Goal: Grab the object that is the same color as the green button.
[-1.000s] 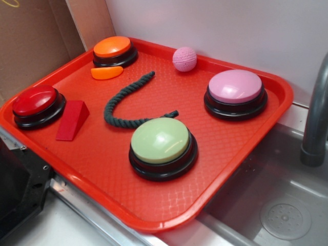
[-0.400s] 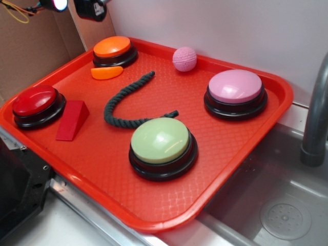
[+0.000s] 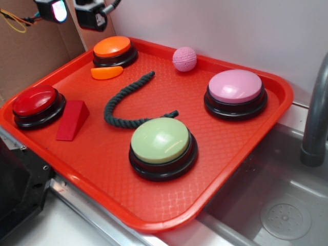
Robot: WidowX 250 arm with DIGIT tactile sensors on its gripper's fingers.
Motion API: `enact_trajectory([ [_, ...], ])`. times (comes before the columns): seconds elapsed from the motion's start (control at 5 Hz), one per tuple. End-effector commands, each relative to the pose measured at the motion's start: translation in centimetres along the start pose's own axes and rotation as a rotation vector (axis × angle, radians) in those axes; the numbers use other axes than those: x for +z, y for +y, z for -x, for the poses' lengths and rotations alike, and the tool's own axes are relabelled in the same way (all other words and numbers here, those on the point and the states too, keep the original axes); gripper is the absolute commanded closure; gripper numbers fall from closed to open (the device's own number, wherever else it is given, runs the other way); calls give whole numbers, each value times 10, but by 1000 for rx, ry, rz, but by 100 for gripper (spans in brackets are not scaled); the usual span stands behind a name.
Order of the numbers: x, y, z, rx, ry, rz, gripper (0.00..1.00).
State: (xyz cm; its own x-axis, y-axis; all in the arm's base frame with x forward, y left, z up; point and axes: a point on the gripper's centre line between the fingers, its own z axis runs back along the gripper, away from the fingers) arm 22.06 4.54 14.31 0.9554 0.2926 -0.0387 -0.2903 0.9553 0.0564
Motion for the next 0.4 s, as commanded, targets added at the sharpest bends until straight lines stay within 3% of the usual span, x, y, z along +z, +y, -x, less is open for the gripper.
enact_trajectory([
  [0.0, -25, 0, -17, -85, -65, 4, 0],
  [0.2, -58, -10, -27, -137, -31, -12, 0],
])
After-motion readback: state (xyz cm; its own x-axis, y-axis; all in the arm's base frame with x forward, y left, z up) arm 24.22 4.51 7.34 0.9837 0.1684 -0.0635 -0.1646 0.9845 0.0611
